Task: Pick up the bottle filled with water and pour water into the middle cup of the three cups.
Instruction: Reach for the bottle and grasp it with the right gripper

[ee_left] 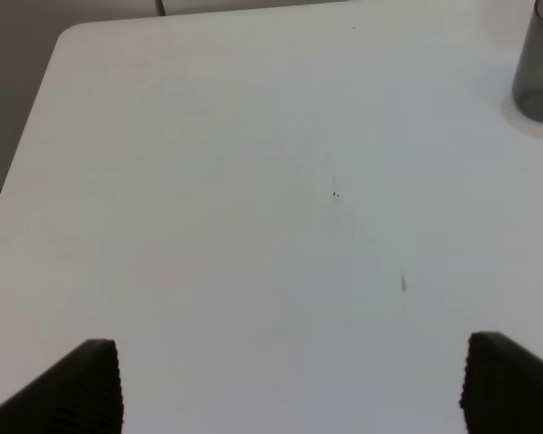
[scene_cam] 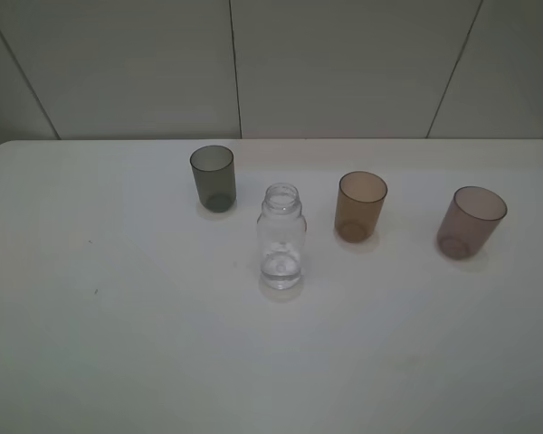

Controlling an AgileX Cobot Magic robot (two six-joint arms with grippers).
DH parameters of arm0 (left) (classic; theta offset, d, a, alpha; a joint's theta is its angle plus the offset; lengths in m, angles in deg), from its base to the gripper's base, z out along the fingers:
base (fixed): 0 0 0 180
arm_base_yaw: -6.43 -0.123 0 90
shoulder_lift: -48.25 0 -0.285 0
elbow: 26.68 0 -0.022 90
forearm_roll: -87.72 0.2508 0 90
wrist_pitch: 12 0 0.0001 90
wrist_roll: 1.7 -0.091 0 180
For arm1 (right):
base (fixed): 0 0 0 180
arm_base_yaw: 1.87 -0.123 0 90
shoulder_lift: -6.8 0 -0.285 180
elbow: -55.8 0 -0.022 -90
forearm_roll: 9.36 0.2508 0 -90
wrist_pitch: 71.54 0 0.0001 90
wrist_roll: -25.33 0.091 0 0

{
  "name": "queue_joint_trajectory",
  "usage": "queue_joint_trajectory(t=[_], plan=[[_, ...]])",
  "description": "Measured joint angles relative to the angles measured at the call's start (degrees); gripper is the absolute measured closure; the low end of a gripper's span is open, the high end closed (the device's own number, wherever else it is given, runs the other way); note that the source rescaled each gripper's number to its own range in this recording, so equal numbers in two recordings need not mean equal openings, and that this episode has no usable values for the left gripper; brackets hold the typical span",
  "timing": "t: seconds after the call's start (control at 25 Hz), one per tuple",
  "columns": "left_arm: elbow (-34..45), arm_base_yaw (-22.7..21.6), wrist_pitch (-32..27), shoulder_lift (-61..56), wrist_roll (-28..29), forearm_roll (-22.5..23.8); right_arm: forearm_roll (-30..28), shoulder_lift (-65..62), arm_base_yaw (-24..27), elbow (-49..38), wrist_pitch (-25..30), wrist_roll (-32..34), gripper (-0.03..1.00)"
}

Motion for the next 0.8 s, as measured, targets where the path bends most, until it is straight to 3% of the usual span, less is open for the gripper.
queue_joint_trajectory(t=[0.44,0.64,0.8], plan=[[0.00,0.00,0.00,0.00,0.00,0.00,0.56,1.02,0.00,0.00,0.00,0.00,-0.03],[0.00,0.00,0.00,0.00,0.00,0.00,8.04,10.99,0.00,1.74,-0.89,0.00,-0.03],[0.00,0.00,0.00,0.00,0.00,0.00,10.83,21.89,0.00,6.75,-6.49,0.00,-0.03]])
